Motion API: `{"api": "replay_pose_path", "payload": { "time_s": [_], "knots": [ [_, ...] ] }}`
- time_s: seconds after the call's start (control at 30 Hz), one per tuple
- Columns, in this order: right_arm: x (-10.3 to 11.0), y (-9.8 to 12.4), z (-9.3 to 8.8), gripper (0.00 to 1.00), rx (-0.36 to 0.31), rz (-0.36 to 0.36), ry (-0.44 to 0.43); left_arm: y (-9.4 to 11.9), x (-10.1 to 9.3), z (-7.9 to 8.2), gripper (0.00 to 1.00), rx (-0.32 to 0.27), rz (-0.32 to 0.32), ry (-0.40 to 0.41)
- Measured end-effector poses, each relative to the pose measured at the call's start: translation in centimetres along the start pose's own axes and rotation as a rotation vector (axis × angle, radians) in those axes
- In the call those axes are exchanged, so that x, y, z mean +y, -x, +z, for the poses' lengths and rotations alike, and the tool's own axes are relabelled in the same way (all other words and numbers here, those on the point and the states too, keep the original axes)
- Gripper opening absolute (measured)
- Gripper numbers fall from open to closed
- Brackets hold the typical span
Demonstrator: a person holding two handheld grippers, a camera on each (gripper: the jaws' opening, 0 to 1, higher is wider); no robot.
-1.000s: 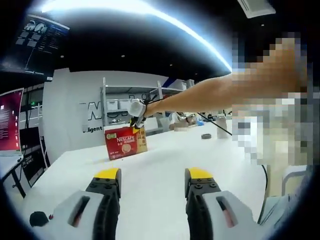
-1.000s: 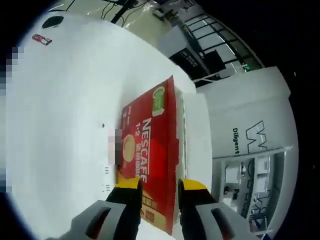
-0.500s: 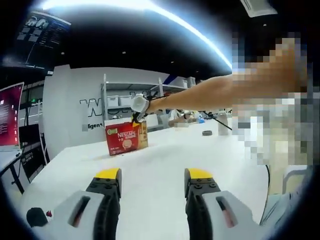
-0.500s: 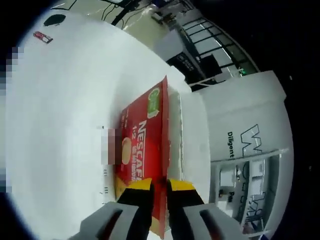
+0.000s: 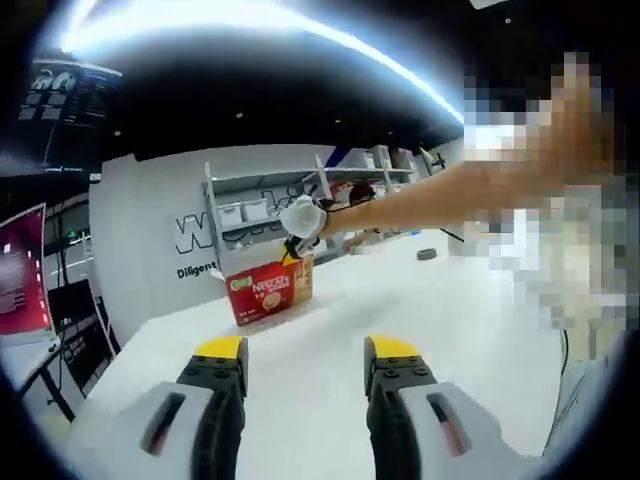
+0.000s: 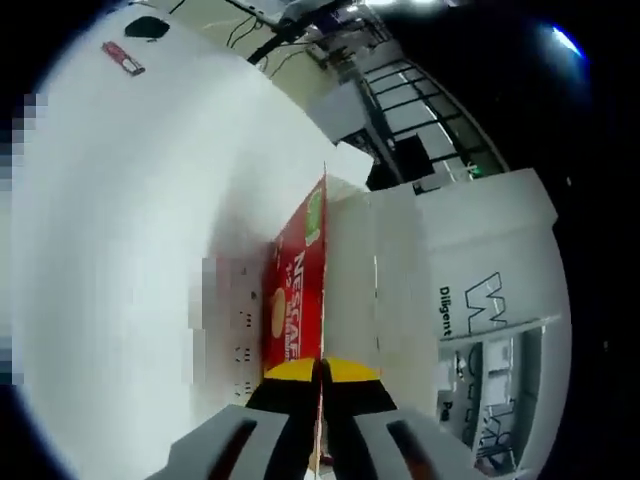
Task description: Tear open the coffee pouch, take out the coffee, and pour the coffee from the pouch into the cup
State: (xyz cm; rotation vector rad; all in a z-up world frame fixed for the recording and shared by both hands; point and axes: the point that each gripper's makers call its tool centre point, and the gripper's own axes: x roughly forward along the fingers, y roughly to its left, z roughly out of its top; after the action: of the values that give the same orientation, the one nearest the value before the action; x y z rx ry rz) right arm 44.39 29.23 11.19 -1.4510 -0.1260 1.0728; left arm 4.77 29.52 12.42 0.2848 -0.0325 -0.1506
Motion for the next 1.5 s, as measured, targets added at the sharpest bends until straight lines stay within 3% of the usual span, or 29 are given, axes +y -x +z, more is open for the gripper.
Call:
{"api": "replay_pose_path", "payload": {
  "time_s": [0.07,0.27,0.47,0.53,0.63,0.77,0.83,0.97,1.1,1.17,1.23,1.3,1.37,1.4,1.47,1.5],
  "knots": [
    [0.9,0.4,0.2,0.02,-0.014,-0.036,-0.012,-1.0,0.7,1.0,0.48,-0.003,0.007,-0.045],
    [3.4,1.2,0.6,0.02,-0.040,-0.125,0.007,-6.4,4.6,3.3,0.41,0.057,0.059,-0.359],
    [5.0,1.3,1.1,0.02,-0.058,-0.198,0.030,-13.2,5.7,3.9,0.36,0.085,-0.017,-0.505],
    [5.1,1.2,1.1,0.02,-0.061,-0.229,0.032,-16.1,5.7,3.0,0.33,0.112,-0.051,-0.502],
    [5.6,1.4,1.4,0.02,-0.071,-0.253,0.031,-19.4,5.1,-0.4,0.30,0.192,-0.120,-0.424],
    [6.6,2.3,2.0,0.02,-0.075,-0.260,0.053,-22.7,5.4,-3.9,0.27,0.281,-0.132,-0.637],
    [7.3,2.8,2.3,0.02,-0.078,-0.266,0.065,-24.5,5.1,-5.1,0.25,0.287,-0.143,-0.726],
    [8.2,2.8,2.5,0.02,-0.083,-0.268,0.068,-26.7,5.1,-7.5,0.23,0.350,-0.149,-0.858],
    [8.9,3.3,2.3,0.02,-0.095,-0.268,0.086,-27.9,5.2,-8.7,0.18,0.360,-0.144,-0.930],
    [8.6,3.7,2.0,0.02,-0.104,-0.273,0.085,-28.1,5.9,-9.0,0.07,0.369,-0.121,-0.956],
    [9.2,4.1,2.1,0.03,-0.132,-0.212,0.022,-28.5,5.8,-9.2,0.06,0.373,-0.124,-0.971],
    [9.3,4.4,2.3,0.06,-0.131,-0.189,-0.014,-28.3,6.0,-9.0,0.04,0.400,-0.112,-1.095],
    [9.1,4.7,2.6,0.16,-0.138,-0.194,-0.017,-28.1,6.2,-8.7,0.03,0.406,-0.093,-1.155],
    [8.3,6.3,3.7,0.16,-0.215,-0.221,-0.062,-28.1,6.3,-8.6,0.03,0.410,-0.086,-1.175],
    [7.4,8.6,4.6,0.15,-0.264,-0.257,-0.120,-28.1,6.7,-8.6,0.03,0.427,-0.093,-1.176],
    [5.6,11.9,5.9,0.15,-0.325,-0.332,-0.128,-27.8,7.0,-8.3,0.03,0.431,-0.091,-1.193]
  ]
}}
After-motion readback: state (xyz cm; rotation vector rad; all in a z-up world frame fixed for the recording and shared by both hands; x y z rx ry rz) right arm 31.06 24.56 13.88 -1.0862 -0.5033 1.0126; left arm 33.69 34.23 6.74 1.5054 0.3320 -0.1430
